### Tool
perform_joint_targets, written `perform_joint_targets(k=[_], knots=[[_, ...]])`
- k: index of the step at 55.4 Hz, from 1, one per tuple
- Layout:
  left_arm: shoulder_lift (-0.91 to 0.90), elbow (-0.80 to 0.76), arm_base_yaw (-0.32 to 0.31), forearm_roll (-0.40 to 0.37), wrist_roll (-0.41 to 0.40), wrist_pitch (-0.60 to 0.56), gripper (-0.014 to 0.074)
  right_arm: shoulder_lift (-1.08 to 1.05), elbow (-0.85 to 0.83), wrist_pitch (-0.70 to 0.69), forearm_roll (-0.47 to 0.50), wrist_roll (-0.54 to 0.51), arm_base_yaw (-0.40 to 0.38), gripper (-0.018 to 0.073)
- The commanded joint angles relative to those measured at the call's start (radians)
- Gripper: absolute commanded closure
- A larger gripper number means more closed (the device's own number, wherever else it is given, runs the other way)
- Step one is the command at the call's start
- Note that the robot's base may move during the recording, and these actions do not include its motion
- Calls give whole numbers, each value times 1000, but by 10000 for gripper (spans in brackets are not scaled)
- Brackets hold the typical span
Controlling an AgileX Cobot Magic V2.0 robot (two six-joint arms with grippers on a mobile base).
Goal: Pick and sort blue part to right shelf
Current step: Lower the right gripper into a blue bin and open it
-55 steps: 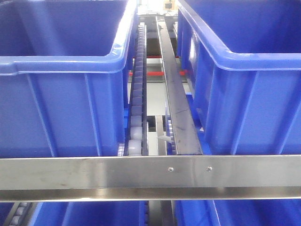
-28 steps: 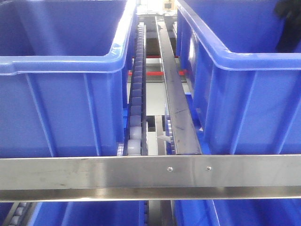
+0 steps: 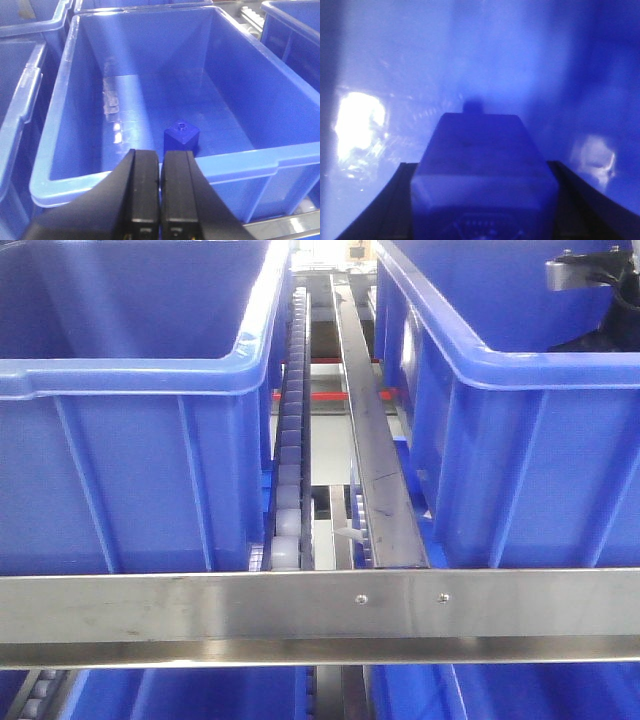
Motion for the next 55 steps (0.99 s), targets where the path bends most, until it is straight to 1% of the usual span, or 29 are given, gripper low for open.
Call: perform_joint_targets(k=[1,5,7,22,38,41,45,47,49,55], knots=[[10,-26,-1,-17,-1,-79,472,-50,-36,-43,0,15,-9,46],[10,-26,-1,-20,-1,-77,472,-50,-36,-40,0,18,-9,-45],[10,-26,-1,-23,-1,-76,472,-50,-36,-36,0,24,-9,-64],[10,-26,-1,-35,-1,-65,472,-102,-36,-2,0,30,-9,-50],[10,-26,-1,-35,-1,-54,472,-331,-24,12,7,30,-9,-43],[10,-26,-1,-35,-1,-53,472,-378,-11,14,7,30,-9,-11],[10,-26,-1,-35,-1,-53,472,-447,22,23,7,30,-9,78],[10,-26,-1,-35,-1,-53,472,-481,44,25,7,30,-9,139],[10,-26,-1,-35,-1,-53,472,-522,77,26,8,30,-9,221],[10,-26,-1,-35,-1,-53,472,-624,178,11,20,30,-9,399]])
